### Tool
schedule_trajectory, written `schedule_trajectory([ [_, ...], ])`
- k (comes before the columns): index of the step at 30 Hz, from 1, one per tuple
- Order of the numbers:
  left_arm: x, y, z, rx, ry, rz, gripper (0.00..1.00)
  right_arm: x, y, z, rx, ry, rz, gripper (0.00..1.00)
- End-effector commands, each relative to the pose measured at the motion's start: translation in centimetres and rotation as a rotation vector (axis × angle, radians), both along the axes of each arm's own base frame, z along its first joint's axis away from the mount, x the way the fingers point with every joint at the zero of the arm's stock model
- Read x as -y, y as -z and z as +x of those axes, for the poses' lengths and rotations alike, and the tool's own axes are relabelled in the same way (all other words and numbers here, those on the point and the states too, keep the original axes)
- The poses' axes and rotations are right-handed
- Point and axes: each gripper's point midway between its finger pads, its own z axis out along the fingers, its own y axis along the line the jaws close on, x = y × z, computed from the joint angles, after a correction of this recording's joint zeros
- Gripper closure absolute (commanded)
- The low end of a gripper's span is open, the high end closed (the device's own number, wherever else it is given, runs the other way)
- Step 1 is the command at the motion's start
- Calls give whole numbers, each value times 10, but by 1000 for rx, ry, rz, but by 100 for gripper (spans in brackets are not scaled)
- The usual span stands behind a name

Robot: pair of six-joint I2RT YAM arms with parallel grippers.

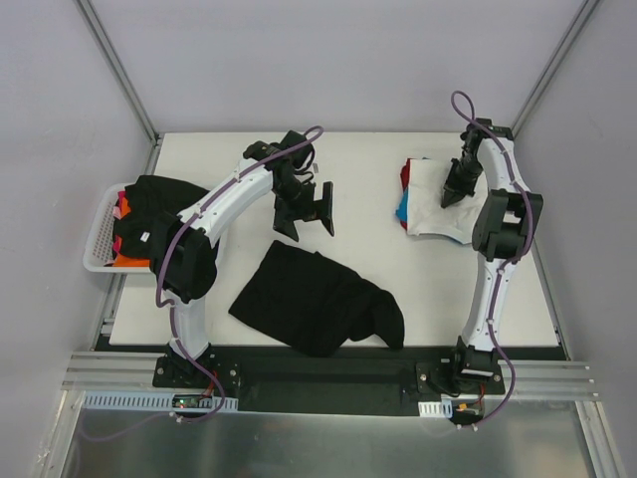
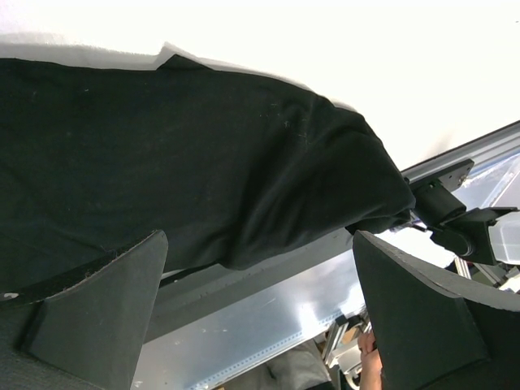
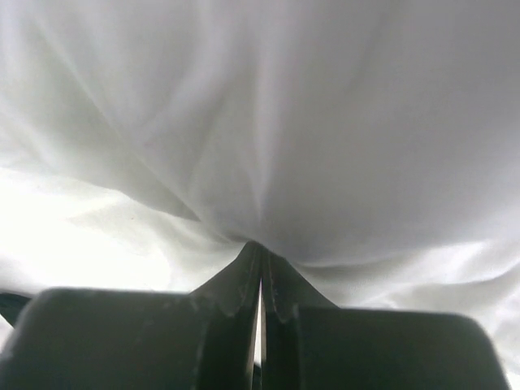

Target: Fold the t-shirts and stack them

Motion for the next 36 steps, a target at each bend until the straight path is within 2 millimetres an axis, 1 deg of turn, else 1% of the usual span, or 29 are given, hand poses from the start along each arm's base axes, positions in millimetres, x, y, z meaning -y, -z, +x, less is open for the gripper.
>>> schedule_trajectory([
  [1, -7, -14, -7, 14, 12, -16, 1, 43, 5, 23, 73, 20, -91, 99],
  [4, -8, -13, -7, 14, 12, -14, 1, 53, 4, 23, 79, 36, -98, 99],
  [10, -7, -13, -6, 8, 12, -19, 1, 68, 9, 17, 62, 55, -112, 99],
  [12, -8, -12, -5, 5, 8, -19, 1, 69, 8, 17, 68, 56, -109, 99],
  [15, -5, -13, -4, 3, 8, -24, 1, 64, 10, 14, 66, 47, -86, 99],
  [17, -4, -12, -3, 0, 7, -24, 1, 57, 10, 10, 67, 36, -64, 99],
  [18, -3, -14, -1, 5, 6, -29, 1, 55, 9, 12, 83, 35, -57, 99],
  [19, -2, -15, 0, 7, 7, -32, 1, 52, -2, 13, 116, 30, -49, 99],
  [20, -2, -14, 1, 7, 5, -32, 1, 44, 1, 6, 110, 23, -11, 99],
  [21, -1, -15, 2, 10, 4, -33, 1, 41, -3, 12, 163, 19, 4, 99],
  [22, -1, -16, 3, 12, 4, -36, 1, 35, -11, 15, 204, 9, 20, 99],
  [23, 0, -16, 3, 12, 3, -36, 1, 28, -24, 12, 243, -2, 42, 99],
  [25, 1, -15, 5, 12, 0, -36, 1, 19, -40, 14, 293, -22, 63, 99],
  [26, 1, -14, 5, 10, 0, -34, 1, 12, -54, 14, 325, -36, 85, 99],
  [27, 2, -17, 7, 17, -3, -40, 1, 8, -58, 11, 327, -44, 92, 99],
  [29, 4, -16, 9, 17, -2, -41, 1, -4, -67, 8, 343, -65, 106, 99],
  [30, 4, -18, 12, 23, -5, -45, 1, -8, -75, 6, 356, -77, 109, 99],
  [33, 7, -21, 15, 30, -5, -53, 1, -22, -80, 1, 347, -102, 125, 99],
  [34, 8, -22, 16, 35, -5, -58, 1, -27, -79, -1, 342, -115, 124, 99],
  [36, 10, -23, 19, 39, -8, -63, 1, -30, -75, -2, 330, -122, 112, 99],
])
